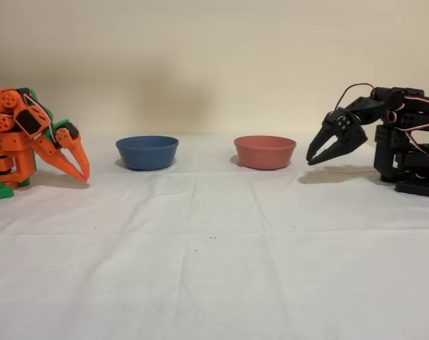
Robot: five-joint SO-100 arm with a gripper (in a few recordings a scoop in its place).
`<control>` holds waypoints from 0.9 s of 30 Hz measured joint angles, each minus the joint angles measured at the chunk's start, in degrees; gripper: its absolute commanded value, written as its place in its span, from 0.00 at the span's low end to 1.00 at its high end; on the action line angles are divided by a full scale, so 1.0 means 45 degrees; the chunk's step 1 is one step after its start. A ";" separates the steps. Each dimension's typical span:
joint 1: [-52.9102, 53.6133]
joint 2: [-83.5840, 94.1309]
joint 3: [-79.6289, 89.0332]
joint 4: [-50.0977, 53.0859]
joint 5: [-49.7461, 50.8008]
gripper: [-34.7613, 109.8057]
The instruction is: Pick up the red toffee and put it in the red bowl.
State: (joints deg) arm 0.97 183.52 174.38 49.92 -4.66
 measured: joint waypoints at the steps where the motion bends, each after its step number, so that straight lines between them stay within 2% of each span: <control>1: 0.0000 0.0000 0.0000 0.0000 0.0000 0.25; 27: 0.0000 0.0000 0.0000 0.0000 0.0000 0.25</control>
State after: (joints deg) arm 0.97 183.52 174.38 49.92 -4.66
